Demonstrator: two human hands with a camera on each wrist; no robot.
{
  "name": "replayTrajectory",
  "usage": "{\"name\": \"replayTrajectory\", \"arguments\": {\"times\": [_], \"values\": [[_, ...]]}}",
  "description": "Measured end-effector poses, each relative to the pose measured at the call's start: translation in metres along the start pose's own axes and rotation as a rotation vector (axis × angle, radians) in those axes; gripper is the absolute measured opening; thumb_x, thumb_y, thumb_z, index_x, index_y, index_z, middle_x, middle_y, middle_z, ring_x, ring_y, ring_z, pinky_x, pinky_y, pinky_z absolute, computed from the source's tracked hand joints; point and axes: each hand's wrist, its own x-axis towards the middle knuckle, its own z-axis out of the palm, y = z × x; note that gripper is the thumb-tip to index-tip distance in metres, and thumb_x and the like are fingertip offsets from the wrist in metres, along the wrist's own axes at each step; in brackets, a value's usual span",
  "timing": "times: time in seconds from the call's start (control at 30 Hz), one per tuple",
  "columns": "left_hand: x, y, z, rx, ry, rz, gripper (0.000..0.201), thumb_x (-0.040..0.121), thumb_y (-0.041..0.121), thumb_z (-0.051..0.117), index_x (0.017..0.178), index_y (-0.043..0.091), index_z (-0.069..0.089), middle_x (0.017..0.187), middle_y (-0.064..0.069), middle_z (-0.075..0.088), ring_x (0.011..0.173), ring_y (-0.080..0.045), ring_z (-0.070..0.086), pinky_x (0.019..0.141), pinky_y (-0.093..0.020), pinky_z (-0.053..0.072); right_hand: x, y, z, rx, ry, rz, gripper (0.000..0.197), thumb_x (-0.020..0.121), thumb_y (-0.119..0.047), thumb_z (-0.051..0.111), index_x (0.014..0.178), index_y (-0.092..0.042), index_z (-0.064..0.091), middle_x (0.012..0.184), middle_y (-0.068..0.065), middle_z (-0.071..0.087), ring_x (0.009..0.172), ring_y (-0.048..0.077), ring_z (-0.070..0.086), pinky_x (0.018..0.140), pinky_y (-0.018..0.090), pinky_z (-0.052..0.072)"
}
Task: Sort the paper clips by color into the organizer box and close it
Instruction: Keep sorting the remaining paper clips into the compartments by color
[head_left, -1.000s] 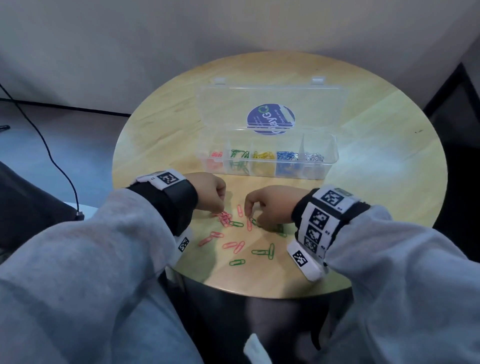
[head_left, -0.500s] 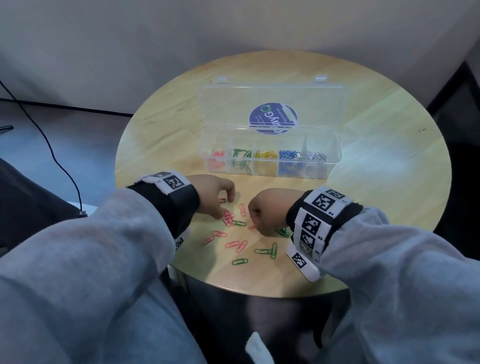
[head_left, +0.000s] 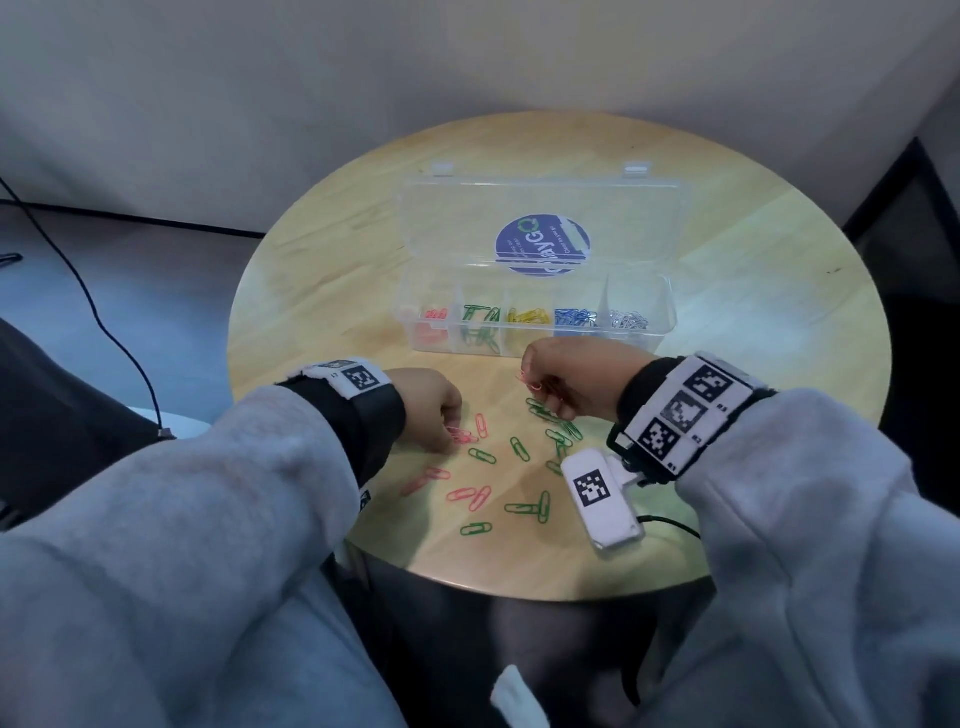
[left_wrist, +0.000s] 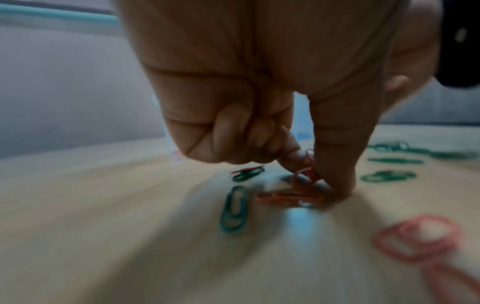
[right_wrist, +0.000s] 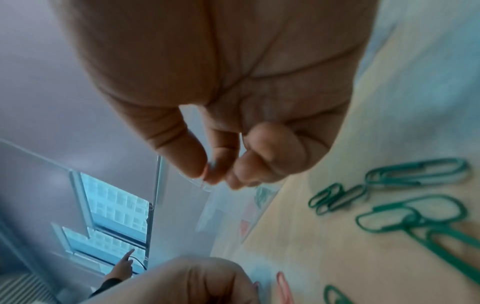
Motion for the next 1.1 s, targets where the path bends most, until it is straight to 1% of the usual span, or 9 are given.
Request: {"name": "replayTrajectory", "arguments": {"times": [0.13,0.27,0.33,0.47,0.63,0.8,0.9,1.0,1.1], "values": [[-0.006,-0.010,-0.007,-0.448,-0.047,-0.033,0.019,0.085,0.016,0.060,0.070,0.022,0.050,0.068,0.006,0.055,0.065,-0.012,0.050,0.062,-0.023,0.040,0.002,0.001,0.002,0.183,-0.011,0.034,0.018,0.090,-0.004,0.037,0.073,-0.009,0.043,0.065,0.006,0.043,0.052,0.013,0.037,0.040,0.017,0.031],[-0.011,-0.011,-0.018,-1.041,-0.047,-0.123,0.026,0.089,-0.002,0.032,0.069,0.013,0.041,0.063,-0.005,0.040,0.050,-0.012,0.033,0.048,-0.018,0.026,0.003,0.003,0.005,0.297,-0.001,0.021,0.019,0.091,0.001,0.037,0.074,-0.005,0.043,0.069,0.011,0.052,0.050,0.012,0.046,0.039,0.015,0.039],[-0.012,-0.015,-0.024,-1.243,-0.047,-0.099,0.026,0.085,0.000,0.027,0.067,0.012,0.041,0.060,-0.006,0.042,0.042,-0.012,0.037,0.039,-0.016,0.029,0.004,0.004,0.006,0.334,-0.011,0.013,0.022,0.091,0.004,0.038,0.072,-0.007,0.043,0.069,0.012,0.054,0.043,0.010,0.051,0.040,0.014,0.042],[-0.017,-0.019,-0.033,-1.462,-0.079,-0.002,0.018,0.069,0.002,0.027,0.062,0.011,0.041,0.052,-0.009,0.049,0.037,-0.014,0.041,0.035,-0.012,0.031,0.007,0.005,0.008,0.349,-0.052,-0.014,0.028,0.090,0.010,0.038,0.071,-0.010,0.042,0.068,0.013,0.053,0.037,0.009,0.053,0.039,0.015,0.045],[-0.020,-0.021,-0.033,-1.593,-0.112,0.139,0.017,0.056,0.012,0.033,0.053,0.010,0.049,0.053,-0.009,0.050,0.039,-0.015,0.041,0.036,-0.012,0.029,0.009,0.003,0.015,0.155,-0.060,-0.011,0.024,0.090,0.007,0.038,0.079,-0.008,0.053,0.064,0.008,0.047,0.049,0.013,0.047,0.040,0.016,0.043],[-0.018,-0.025,-0.033,-1.590,-0.086,0.165,0.017,0.068,0.020,0.044,0.057,0.011,0.052,0.053,-0.005,0.048,0.037,-0.011,0.037,0.038,-0.016,0.023,0.007,0.002,0.017,-0.493,0.017,-0.035,0.010,0.087,-0.022,0.061,0.084,-0.013,0.065,0.066,-0.001,0.055,0.056,0.012,0.049,0.057,0.022,0.043],[-0.014,-0.025,-0.034,-1.474,-0.025,0.056,0.020,0.075,0.027,0.051,0.059,0.014,0.051,0.051,0.001,0.042,0.038,-0.008,0.032,0.038,-0.016,0.019,0.004,0.005,0.016,-0.692,0.060,-0.048,0.011,0.084,-0.031,0.065,0.082,-0.019,0.064,0.072,-0.007,0.058,0.066,0.008,0.051,0.061,0.022,0.042],[-0.009,-0.028,-0.031,-0.961,0.111,-0.066,0.021,0.084,0.020,0.061,0.067,0.018,0.049,0.056,0.005,0.040,0.047,-0.010,0.032,0.046,-0.021,0.025,0.003,0.004,0.019,-0.751,0.094,-0.050,0.013,0.082,-0.030,0.067,0.087,-0.018,0.064,0.072,-0.008,0.055,0.065,0.006,0.049,0.057,0.020,0.039],[-0.007,-0.030,-0.027,-0.406,0.189,-0.104,0.012,0.078,0.021,0.069,0.077,0.024,0.057,0.066,0.010,0.046,0.060,-0.010,0.043,0.055,-0.024,0.032,0.005,0.000,0.024,-0.789,0.136,-0.033,0.016,0.081,-0.033,0.069,0.084,-0.019,0.062,0.074,-0.007,0.058,0.066,0.007,0.050,0.057,0.021,0.040]]}}
